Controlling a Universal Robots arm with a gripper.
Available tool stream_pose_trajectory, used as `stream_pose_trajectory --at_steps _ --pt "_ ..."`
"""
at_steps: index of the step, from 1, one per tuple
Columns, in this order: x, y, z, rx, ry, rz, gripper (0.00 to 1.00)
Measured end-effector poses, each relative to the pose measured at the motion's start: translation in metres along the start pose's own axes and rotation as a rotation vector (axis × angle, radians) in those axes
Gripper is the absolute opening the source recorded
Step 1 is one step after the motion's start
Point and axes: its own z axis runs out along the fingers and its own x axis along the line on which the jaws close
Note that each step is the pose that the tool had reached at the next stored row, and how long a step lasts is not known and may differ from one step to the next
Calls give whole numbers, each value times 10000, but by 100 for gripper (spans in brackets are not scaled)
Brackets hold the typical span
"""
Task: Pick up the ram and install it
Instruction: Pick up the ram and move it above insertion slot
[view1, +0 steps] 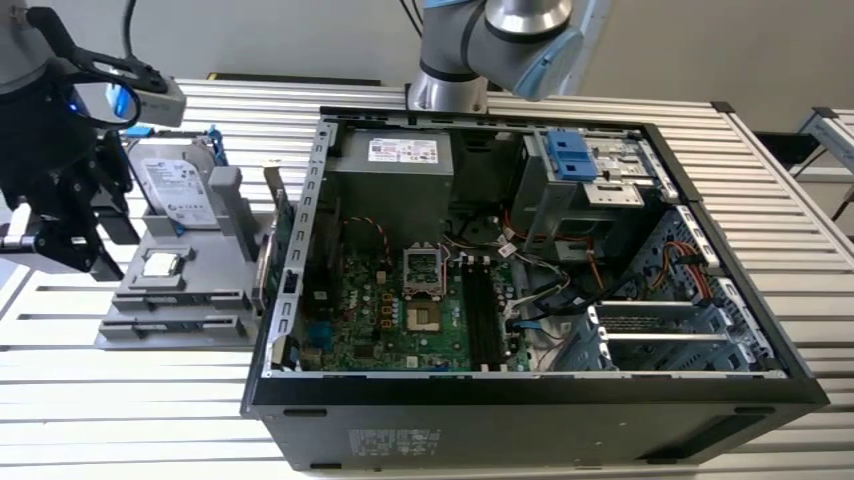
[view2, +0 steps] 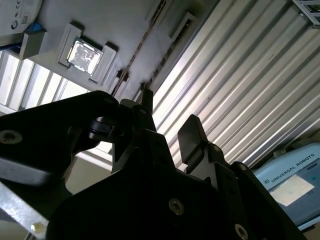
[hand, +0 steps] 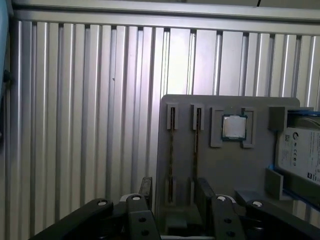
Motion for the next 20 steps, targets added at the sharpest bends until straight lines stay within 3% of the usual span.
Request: stream_pose_trajectory --at_steps 9,20 --pt "-4 0 54 0 4 0 100" --pt "-24 -1 110 -3 107 0 100"
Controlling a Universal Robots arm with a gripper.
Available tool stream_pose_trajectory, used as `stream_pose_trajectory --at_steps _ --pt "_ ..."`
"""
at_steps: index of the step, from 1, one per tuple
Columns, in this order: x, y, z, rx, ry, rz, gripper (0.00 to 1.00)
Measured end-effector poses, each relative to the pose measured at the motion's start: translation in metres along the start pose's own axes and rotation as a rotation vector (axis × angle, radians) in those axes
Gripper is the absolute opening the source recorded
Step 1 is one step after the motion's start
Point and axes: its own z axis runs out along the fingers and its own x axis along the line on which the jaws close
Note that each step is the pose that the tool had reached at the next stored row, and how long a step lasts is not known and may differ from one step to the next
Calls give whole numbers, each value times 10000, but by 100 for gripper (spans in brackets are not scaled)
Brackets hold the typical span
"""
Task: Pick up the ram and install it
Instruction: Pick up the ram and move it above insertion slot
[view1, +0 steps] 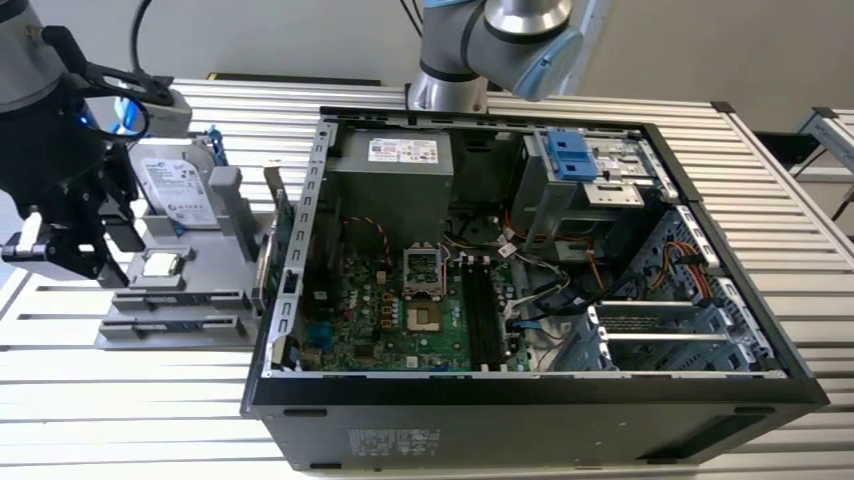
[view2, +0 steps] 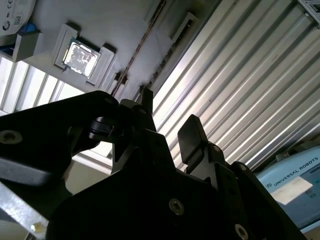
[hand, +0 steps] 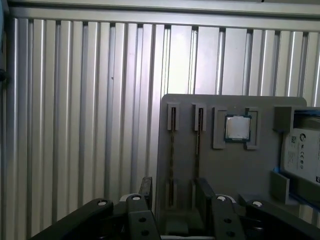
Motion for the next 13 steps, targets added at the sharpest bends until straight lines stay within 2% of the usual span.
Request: stream_pose_trajectory --at_steps 13 --pt "-34 -2 81 -4 78 0 100"
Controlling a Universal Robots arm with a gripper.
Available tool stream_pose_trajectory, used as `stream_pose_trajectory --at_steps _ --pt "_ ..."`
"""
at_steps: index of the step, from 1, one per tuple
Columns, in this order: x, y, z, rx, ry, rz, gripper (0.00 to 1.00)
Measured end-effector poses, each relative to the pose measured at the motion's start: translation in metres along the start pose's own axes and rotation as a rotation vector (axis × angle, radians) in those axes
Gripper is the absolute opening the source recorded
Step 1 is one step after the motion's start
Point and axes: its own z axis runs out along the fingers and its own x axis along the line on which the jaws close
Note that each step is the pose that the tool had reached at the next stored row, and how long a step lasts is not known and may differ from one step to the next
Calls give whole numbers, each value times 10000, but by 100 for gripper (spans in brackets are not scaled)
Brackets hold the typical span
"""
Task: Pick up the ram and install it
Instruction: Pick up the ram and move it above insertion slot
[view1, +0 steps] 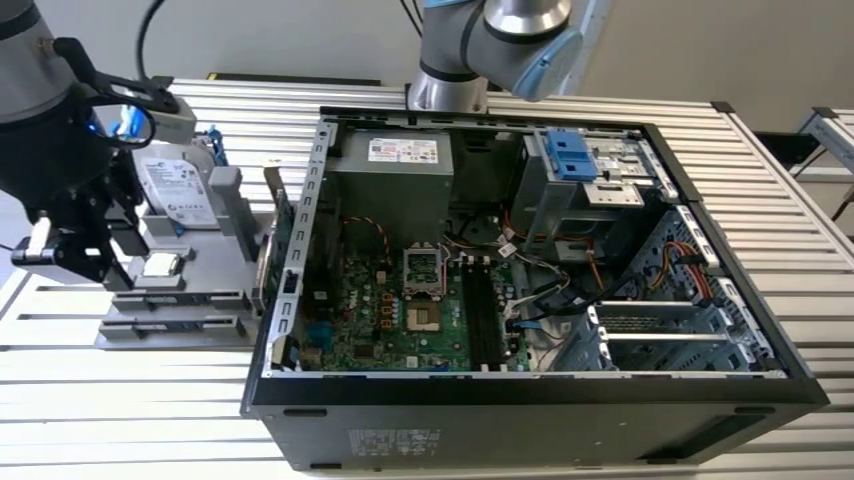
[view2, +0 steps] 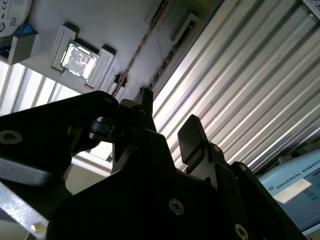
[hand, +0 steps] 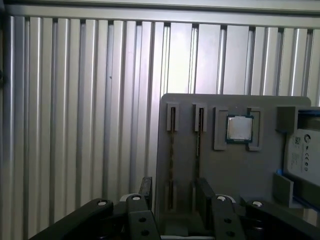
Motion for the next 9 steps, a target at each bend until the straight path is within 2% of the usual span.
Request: stream_pose_trajectory --at_steps 9 --pt "-37 -1 63 0 59 1 100"
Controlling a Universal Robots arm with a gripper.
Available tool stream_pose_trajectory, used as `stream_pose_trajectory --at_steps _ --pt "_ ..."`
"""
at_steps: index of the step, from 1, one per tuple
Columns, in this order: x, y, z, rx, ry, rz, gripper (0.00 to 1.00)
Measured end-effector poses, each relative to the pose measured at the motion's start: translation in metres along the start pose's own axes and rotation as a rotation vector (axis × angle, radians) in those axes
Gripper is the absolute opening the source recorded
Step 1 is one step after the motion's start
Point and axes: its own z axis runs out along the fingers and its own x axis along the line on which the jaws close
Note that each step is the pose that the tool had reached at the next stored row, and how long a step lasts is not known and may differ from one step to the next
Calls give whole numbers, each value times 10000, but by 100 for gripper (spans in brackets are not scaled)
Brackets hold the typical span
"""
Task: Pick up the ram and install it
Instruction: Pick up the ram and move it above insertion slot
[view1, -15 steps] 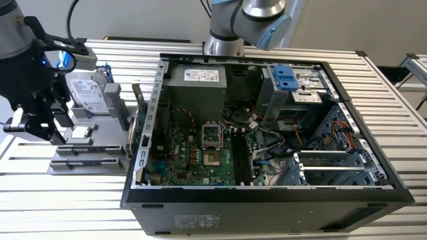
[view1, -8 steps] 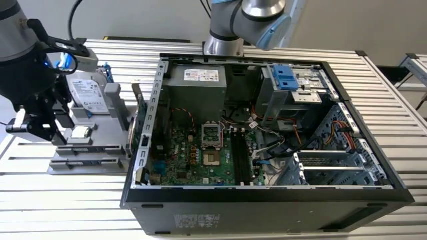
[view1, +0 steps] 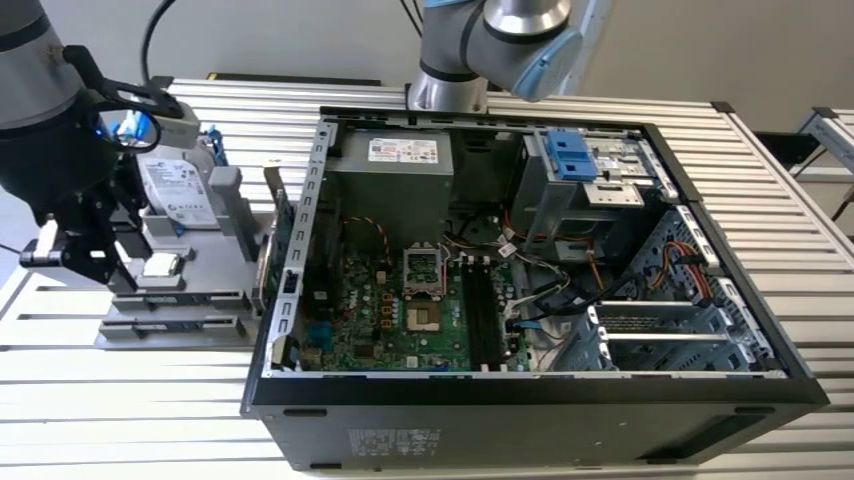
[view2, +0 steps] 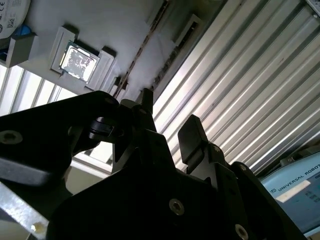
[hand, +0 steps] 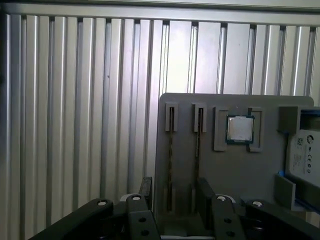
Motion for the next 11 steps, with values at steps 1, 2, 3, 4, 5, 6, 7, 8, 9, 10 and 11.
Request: stream_pose_trajectory --at_steps 1,2,3,4,5,6,7,8,9,10,11 --pt "-5 0 7 -1 9 0 100" --pt "-10 -1 12 -2 18 -1 100" --pt "-14 -1 18 -3 26 0 100" --pt "-19 -1 25 -2 34 0 100" --pt "-23 -1 31 -3 42 0 100" --pt "-28 -2 39 -3 48 0 100" --pt "-33 -2 46 -3 53 0 100" --pt "-38 -2 53 -4 58 0 100" --pt "-42 -2 61 -5 63 0 100" --pt "-46 -3 70 -5 70 0 100" --pt "-50 -3 79 -5 78 1 100"
